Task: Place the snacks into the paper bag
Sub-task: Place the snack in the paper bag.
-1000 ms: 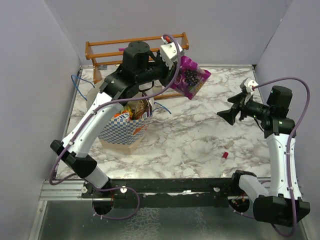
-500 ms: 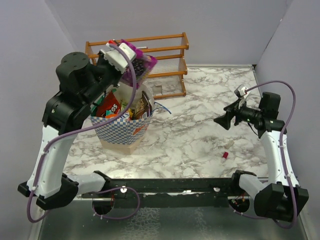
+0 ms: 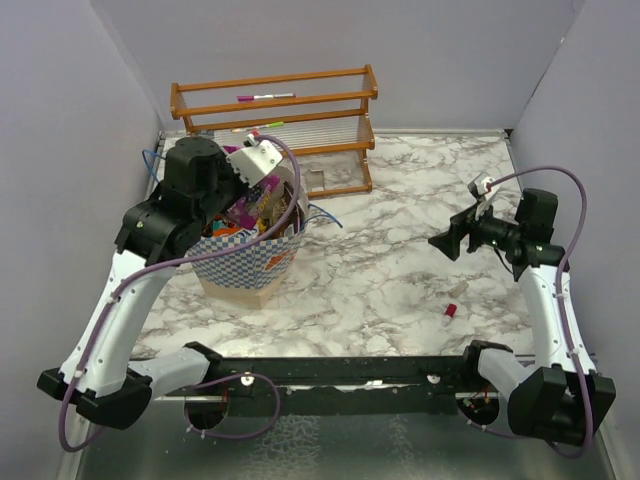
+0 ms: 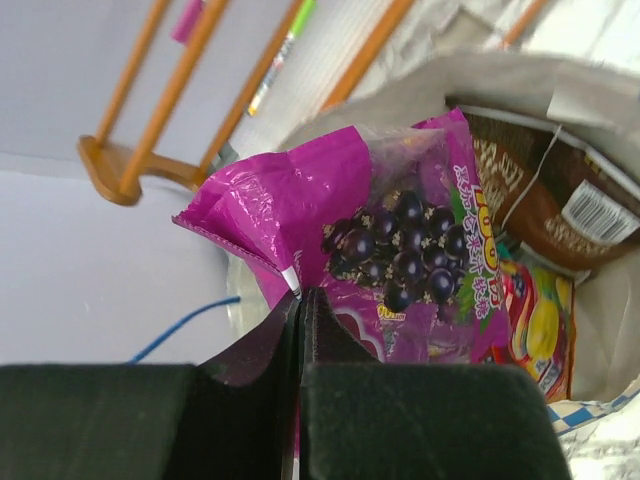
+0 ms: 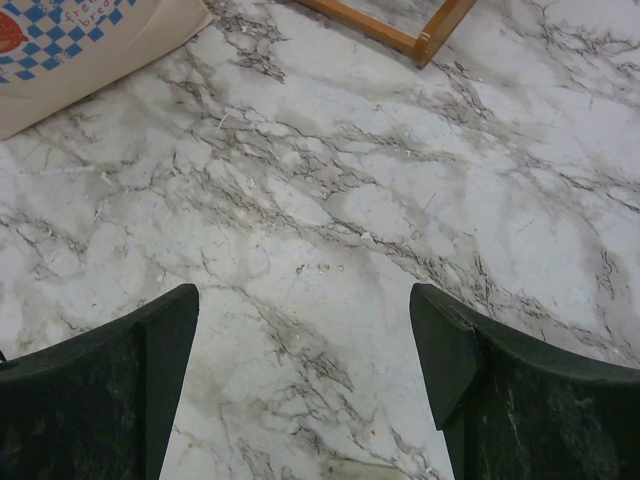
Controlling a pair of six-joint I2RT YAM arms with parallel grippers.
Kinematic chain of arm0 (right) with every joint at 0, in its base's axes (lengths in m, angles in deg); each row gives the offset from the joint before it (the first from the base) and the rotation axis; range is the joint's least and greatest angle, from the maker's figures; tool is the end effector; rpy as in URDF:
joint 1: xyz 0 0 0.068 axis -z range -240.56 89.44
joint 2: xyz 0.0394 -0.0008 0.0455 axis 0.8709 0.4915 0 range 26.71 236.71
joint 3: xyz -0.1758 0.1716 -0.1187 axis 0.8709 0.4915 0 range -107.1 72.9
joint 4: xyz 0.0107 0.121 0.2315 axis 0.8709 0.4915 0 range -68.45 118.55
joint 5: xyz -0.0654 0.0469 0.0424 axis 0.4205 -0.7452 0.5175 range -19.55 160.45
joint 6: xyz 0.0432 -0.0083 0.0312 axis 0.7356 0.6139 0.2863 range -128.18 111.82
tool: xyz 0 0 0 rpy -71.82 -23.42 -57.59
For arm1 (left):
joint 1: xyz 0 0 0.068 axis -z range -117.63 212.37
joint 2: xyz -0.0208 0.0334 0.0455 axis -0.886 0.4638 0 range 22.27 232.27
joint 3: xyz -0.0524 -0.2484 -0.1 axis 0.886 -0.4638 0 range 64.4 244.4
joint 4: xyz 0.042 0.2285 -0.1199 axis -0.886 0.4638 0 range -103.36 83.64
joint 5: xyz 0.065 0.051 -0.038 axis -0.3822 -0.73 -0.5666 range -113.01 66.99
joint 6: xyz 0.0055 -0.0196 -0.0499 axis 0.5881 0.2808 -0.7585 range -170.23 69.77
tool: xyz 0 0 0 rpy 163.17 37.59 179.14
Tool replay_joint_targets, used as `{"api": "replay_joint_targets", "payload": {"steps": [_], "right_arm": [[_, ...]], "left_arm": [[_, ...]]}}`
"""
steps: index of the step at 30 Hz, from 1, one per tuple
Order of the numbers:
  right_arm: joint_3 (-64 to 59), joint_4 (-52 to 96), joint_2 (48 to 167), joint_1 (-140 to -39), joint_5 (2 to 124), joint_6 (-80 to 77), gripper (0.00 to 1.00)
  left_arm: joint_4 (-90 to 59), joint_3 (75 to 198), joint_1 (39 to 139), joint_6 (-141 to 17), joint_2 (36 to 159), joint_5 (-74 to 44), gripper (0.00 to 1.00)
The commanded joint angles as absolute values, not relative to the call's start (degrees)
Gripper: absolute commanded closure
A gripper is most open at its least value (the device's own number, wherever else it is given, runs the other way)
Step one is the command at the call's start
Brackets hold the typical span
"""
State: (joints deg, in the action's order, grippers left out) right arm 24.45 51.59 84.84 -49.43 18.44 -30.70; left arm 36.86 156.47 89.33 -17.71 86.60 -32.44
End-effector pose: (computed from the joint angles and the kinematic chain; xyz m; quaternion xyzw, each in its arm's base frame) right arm 0.2076 -0.0122 0.2944 -0.2661 0.7911 0.2694 0.4804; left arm 0.1768 -0.0835 0.4770 0.3713 0.7421 0.0951 0.5499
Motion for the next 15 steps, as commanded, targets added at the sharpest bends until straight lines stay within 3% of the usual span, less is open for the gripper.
{"api": "replay_joint_targets", "payload": {"steps": [1,15], "right_arm": [[25.9,49.2,82.4,-49.6,20.8,-30.5,0.13],[25.9,49.1,83.5,-49.6,21.2,-30.7,0.13]], "left_arm": [[31.4,151.9,89.2,-14.1,85.8,-39.2,1.0],[26.7,139.0,89.2,-15.2,88.7,-41.7,1.0]]}}
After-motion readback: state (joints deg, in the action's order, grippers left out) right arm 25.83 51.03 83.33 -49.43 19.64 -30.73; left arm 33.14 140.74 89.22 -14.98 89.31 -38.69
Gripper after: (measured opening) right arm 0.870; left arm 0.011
